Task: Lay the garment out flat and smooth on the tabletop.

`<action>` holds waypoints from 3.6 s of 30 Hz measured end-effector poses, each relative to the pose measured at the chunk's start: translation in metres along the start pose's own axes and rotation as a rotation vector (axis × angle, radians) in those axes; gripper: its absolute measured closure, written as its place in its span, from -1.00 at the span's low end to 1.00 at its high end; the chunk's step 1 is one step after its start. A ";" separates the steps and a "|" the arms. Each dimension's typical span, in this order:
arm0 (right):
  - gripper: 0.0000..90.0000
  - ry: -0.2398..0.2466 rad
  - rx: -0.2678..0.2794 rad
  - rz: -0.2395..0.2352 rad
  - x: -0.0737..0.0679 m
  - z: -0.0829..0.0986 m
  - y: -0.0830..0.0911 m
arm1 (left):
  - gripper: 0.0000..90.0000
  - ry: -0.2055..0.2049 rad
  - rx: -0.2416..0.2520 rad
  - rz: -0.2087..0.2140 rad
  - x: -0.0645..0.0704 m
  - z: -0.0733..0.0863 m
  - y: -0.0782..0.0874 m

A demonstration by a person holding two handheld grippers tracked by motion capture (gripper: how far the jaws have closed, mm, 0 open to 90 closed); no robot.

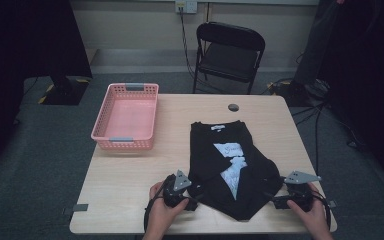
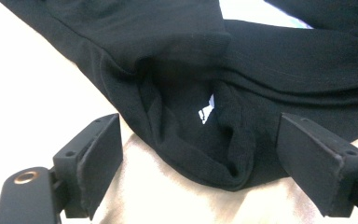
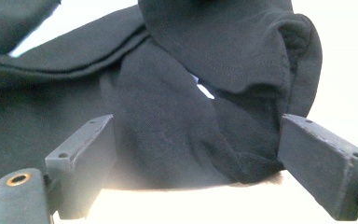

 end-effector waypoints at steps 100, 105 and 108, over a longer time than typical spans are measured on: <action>0.92 -0.231 0.216 -0.040 0.080 -0.120 -0.004 | -0.72 -0.018 0.004 0.020 -0.002 0.000 -0.001; 0.92 -0.247 0.226 -0.023 0.091 -0.117 -0.003 | -0.72 -0.018 0.004 0.020 -0.002 0.000 -0.001; 0.92 -0.263 0.240 -0.013 0.097 -0.115 -0.003 | -0.73 -0.019 0.003 0.021 -0.002 0.000 -0.002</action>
Point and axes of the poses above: each handheld gripper's, and its own axes: y roughly backward along the jaws, z roughly out of its underside, x roughly to its right, the point moved 6 cm from there along -y, roughly forward along the jaws, and after that the axes turned 9 degrees about x, right-handed, at the moved point
